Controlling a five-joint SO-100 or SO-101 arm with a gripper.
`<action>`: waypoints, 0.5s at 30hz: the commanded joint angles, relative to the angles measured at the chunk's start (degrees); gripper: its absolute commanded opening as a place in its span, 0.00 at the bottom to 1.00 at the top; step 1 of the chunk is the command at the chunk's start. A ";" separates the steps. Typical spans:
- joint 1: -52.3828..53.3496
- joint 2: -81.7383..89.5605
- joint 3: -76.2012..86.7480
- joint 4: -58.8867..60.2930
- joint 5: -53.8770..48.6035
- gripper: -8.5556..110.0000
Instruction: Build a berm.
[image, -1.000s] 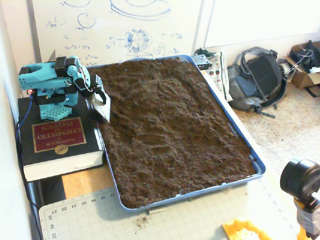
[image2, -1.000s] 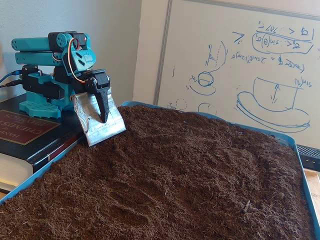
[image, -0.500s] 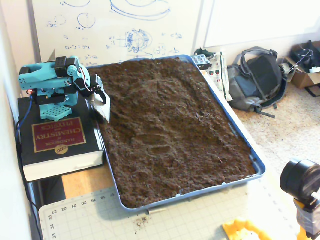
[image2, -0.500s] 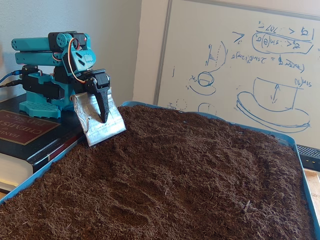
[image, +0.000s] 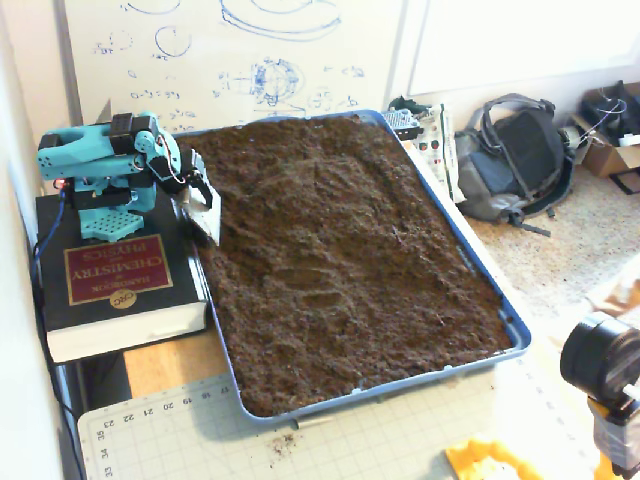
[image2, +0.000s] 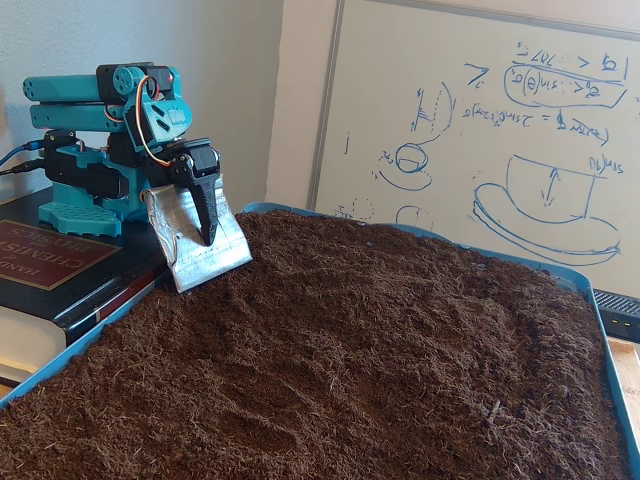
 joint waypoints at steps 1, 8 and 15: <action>-0.26 1.76 -1.58 0.53 0.70 0.08; -0.26 1.76 -5.10 -0.26 0.79 0.08; -4.92 -7.21 -18.63 0.53 0.88 0.07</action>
